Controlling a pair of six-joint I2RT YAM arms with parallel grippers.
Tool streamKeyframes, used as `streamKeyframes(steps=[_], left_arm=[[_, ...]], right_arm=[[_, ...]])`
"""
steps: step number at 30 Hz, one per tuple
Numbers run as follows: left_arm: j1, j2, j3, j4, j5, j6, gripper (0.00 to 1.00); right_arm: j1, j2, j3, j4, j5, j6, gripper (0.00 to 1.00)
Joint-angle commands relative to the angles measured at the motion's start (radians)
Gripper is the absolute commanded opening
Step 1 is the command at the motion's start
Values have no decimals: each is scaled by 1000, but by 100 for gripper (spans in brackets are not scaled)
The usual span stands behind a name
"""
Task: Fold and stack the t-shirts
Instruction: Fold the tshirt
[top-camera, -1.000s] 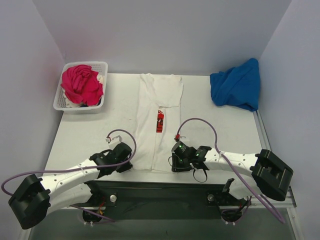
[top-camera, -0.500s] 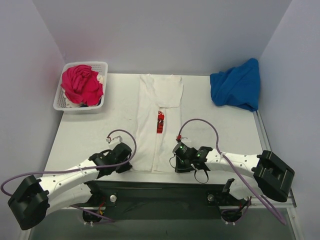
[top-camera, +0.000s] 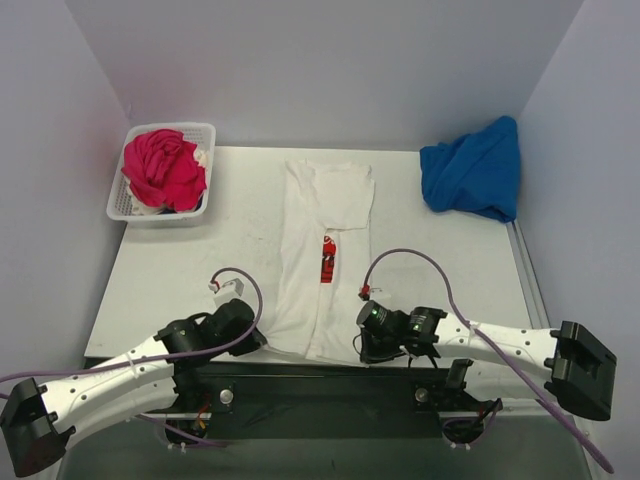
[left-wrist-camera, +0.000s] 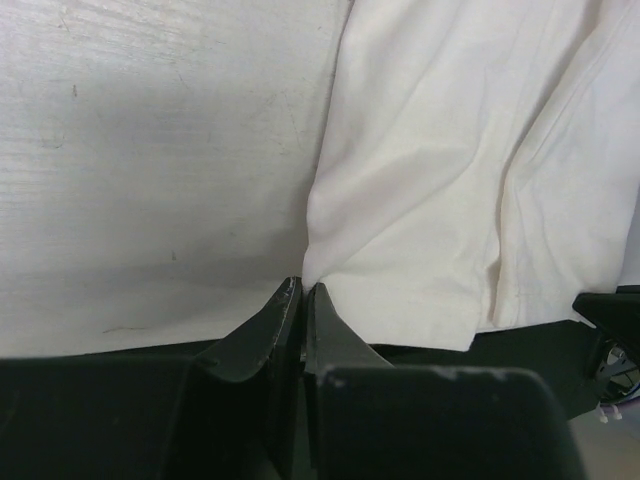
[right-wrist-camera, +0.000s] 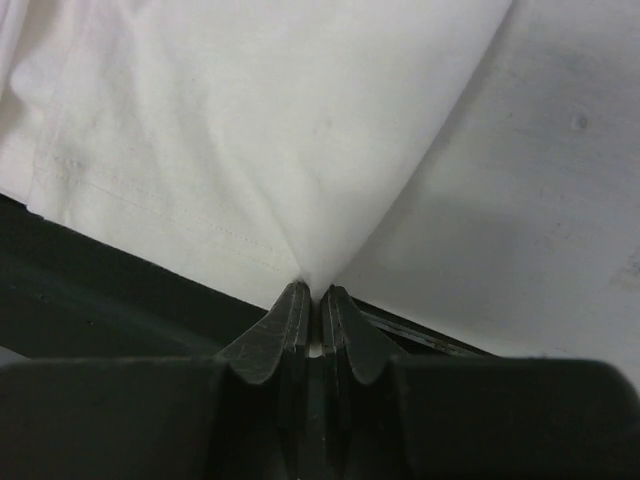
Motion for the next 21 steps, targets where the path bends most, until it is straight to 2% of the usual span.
streamKeyframes(steps=[1, 7, 13, 21], left_arm=[[-17, -18, 15, -51, -89, -7, 0], [-21, 30, 104, 6, -185, 55, 0], [-21, 140, 220, 84, -319, 125, 0], [15, 353, 439, 174, -488, 249, 0]], right_arm=[[3, -47, 8, -161, 105, 6, 0], [-42, -27, 112, -189, 250, -29, 0], [-118, 6, 239, -187, 372, -116, 0], [-265, 81, 359, -103, 410, -271, 0]])
